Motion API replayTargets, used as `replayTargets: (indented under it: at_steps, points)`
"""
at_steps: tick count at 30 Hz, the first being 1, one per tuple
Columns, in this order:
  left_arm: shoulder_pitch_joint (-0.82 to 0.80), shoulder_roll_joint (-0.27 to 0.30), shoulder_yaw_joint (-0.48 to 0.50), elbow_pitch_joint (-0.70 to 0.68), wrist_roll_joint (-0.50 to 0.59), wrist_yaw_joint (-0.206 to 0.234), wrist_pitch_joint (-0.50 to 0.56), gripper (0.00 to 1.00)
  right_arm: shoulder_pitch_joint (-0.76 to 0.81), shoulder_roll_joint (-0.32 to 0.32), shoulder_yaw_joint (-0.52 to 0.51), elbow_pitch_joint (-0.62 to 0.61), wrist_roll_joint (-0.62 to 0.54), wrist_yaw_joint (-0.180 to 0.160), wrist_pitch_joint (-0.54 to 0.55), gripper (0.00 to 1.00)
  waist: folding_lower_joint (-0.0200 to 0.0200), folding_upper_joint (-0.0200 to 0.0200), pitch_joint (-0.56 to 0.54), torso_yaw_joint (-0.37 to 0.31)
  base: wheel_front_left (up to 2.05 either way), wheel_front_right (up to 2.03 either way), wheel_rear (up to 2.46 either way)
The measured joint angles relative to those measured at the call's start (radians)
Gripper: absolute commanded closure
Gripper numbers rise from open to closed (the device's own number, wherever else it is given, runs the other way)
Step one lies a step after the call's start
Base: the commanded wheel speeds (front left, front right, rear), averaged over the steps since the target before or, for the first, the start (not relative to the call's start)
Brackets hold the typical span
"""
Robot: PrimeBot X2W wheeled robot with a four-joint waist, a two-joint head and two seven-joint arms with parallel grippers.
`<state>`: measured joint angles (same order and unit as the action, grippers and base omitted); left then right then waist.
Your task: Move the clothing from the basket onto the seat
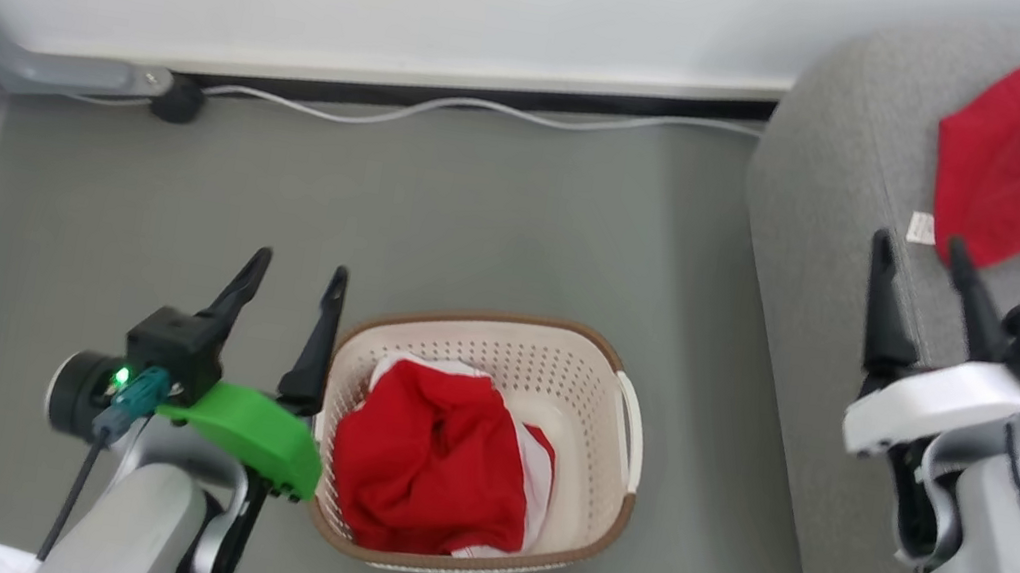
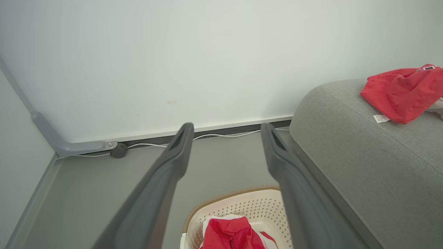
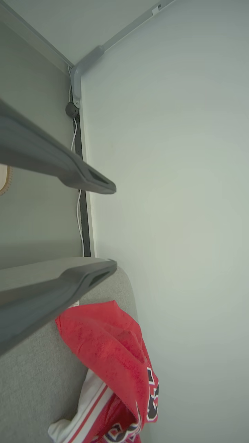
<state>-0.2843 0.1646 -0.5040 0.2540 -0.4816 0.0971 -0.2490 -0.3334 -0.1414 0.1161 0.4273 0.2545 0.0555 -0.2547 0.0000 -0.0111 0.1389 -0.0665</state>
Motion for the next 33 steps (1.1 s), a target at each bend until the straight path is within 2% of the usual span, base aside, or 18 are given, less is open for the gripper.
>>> replayTargets:
  at_steps: [6, 16, 22, 33]
  points:
    - [0.067, 0.018, 0.053, 0.013, -0.008, 0.009, 0.0, 0.0, 0.082, 0.035, 0.023, -0.014, -0.001, -0.005, 0.0, 0.0, 0.0, 0.0, -0.064, 0.05, 0.0, 0.0, 0.0]
    - [0.175, 0.038, 0.159, -0.024, -0.008, 0.015, -0.003, 0.0, 0.192, 0.064, 0.065, -0.058, -0.013, -0.033, 0.0, 0.0, 0.0, 0.0, -0.144, 0.114, 0.0, 0.0, 0.0]
    - [0.229, 0.044, 0.205, -0.05, -0.005, 0.019, -0.003, 0.0, 0.245, 0.069, 0.065, -0.093, -0.013, -0.057, 0.0, 0.0, 0.0, 0.0, -0.162, 0.126, 0.0, 0.0, 0.0]
    - [0.306, 0.047, 0.248, -0.09, 0.014, 0.019, -0.003, 0.0, 0.32, 0.072, 0.063, -0.15, -0.01, -0.076, 0.0, 0.0, 0.0, 0.0, -0.172, 0.123, 0.0, 0.0, 0.0]
